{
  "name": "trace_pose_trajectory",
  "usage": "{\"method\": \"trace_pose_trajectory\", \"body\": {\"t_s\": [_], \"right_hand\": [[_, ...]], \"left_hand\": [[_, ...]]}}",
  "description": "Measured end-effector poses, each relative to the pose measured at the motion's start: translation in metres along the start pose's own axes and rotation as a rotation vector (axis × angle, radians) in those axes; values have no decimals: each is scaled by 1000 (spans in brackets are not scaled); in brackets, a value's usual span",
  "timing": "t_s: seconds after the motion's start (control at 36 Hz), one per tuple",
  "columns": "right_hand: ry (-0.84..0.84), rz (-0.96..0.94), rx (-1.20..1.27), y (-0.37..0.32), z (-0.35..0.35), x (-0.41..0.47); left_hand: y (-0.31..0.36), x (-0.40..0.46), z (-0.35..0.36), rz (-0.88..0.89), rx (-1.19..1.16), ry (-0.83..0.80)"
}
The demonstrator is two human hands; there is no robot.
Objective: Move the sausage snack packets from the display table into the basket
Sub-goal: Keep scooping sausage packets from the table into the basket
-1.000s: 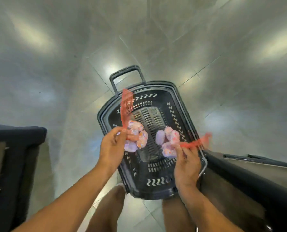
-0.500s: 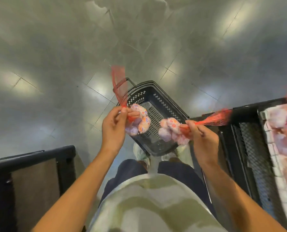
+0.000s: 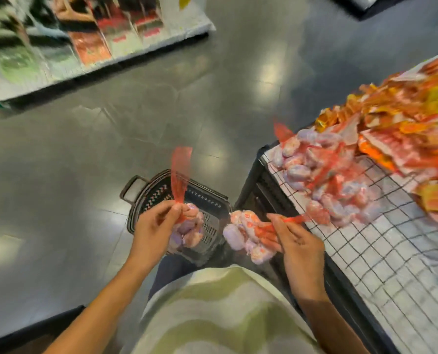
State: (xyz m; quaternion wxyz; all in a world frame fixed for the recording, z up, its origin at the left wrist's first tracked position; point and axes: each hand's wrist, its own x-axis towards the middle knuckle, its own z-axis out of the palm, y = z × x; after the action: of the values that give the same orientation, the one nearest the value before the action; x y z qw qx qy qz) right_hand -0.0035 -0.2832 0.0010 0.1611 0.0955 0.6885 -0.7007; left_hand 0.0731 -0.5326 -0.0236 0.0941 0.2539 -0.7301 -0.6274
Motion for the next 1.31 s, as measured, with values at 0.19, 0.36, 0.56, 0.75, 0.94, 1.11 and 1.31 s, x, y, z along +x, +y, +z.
{"method": "trace_pose_trajectory", "body": {"t_s": [0.19,0.36,0.56,0.75,0.94,1.11,1.31], "right_hand": [[58,-46,8,-26,-104,-14],[128,-61,-38,-33,-173,-11],[144,-88,-4,-44,-229,8],[148,-229,-5,-70,-240,61],[244,-198,210,-86,-226,137],[273,-156,-415,-63,-224,192],[257,-263,-696,-60,-237,199]], "left_hand": [[48,-26,98,32,-75,-63],[72,-38,175,101,-79,-161],[100,-46,235,153,-104,-229],[118,-32,261,127,-70,-259],[125,-4,265,146,-48,-305],[129,20,275,152,-25,-375],[130,41,286,145,-32,-428]]}}
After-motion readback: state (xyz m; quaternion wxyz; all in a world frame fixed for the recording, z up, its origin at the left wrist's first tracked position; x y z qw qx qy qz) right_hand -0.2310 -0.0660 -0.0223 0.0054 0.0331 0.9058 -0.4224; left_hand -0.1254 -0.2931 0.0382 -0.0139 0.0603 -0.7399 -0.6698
